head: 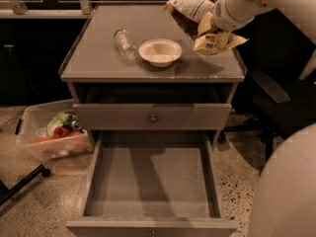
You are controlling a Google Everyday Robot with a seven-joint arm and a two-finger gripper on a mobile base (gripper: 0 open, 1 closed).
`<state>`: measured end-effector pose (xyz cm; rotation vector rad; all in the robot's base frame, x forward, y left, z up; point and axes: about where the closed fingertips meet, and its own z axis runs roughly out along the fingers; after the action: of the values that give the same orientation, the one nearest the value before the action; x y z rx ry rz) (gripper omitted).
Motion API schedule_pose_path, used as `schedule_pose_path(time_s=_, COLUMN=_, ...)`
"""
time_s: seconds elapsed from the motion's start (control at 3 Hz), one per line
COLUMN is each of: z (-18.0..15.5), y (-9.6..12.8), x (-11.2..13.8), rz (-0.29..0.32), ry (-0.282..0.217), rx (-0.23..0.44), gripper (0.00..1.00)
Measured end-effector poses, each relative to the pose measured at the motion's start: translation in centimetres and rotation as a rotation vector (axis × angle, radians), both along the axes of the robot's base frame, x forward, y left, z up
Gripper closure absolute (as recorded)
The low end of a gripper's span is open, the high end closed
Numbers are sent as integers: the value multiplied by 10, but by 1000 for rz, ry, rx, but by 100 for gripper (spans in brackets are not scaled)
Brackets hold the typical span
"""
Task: Pick brown chip bag from middle drawer and place on counter
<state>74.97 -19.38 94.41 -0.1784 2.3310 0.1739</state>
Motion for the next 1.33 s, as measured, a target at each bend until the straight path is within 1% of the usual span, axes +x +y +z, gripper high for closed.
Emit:
schedule_pose_path(time_s=0.33, z=-4, y=-5, x=10, rz=-115, ry=36, rx=53, gripper=100)
schedule_pose_path(time_s=0.67, z=-16, y=-9, x=17, rz=-199, ry=79, rx=92, gripper=100)
schedule_pose_path(time_s=1.0, z=-33, y=-14, x=23, rz=-262, ry=117, rx=110, gripper=100)
schedule_pose_path(time_s=1.33, z=-45, y=-17, x=27, rz=-284, ry=133, rx=120, gripper=100)
